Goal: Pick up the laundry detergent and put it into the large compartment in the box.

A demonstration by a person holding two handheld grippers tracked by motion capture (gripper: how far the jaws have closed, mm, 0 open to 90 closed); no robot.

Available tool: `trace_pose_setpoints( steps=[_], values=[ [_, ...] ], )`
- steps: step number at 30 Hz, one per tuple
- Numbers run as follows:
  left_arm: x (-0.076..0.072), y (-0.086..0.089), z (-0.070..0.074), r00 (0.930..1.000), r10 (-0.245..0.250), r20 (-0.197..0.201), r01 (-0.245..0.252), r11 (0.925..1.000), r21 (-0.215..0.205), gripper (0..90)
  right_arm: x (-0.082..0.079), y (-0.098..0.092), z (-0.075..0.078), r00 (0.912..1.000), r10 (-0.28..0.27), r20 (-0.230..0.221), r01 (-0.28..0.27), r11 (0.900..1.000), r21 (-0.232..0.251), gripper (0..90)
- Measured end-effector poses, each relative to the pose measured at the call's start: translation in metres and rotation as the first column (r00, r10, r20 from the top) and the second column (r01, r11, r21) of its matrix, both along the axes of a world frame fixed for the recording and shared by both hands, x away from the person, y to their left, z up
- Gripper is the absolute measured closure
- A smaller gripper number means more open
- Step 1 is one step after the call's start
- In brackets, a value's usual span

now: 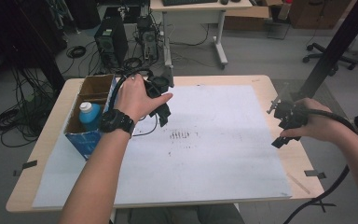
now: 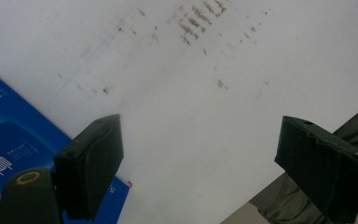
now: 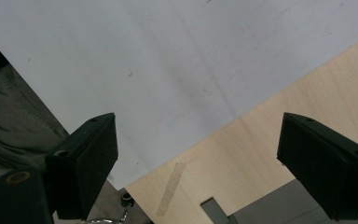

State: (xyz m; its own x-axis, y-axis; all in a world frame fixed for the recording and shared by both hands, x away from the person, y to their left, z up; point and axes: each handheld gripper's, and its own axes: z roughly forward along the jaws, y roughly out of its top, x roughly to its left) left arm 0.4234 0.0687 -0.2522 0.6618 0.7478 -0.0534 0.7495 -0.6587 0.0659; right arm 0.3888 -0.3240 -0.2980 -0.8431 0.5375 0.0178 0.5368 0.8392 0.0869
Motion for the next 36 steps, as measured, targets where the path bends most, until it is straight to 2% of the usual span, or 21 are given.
trace_pose_setpoints(
  steps=[2,10,13,23,36],
  values=[
    [0.000,0.000,-0.001,1.0000,-0.008,-0.003,0.008,0.9999,0.010,15.1,0.000,0.000,0.000,1.0000,-0.001,0.001,0.001,1.000,0.000,12.4],
    [0.001,-0.002,-0.003,0.9997,-0.023,0.009,0.023,0.9997,0.002,15.1,0.000,-0.003,0.000,1.0000,-0.009,-0.003,0.009,1.000,0.003,12.4],
    [0.002,-0.002,-0.004,0.9994,-0.031,0.011,0.031,0.9994,0.016,15.0,0.001,-0.004,-0.001,0.9999,-0.012,-0.005,0.012,1.000,0.002,12.4],
    [0.002,-0.001,-0.006,0.9996,-0.027,0.003,0.027,0.9996,-0.001,15.0,0.003,-0.004,-0.002,1.0000,-0.007,-0.007,0.007,1.000,0.005,12.3],
    [0.002,-0.002,-0.012,0.9996,-0.020,-0.022,0.020,0.9998,0.006,14.9,0.001,-0.003,-0.003,0.9999,-0.009,-0.009,0.009,1.000,0.002,12.3]
  ],
)
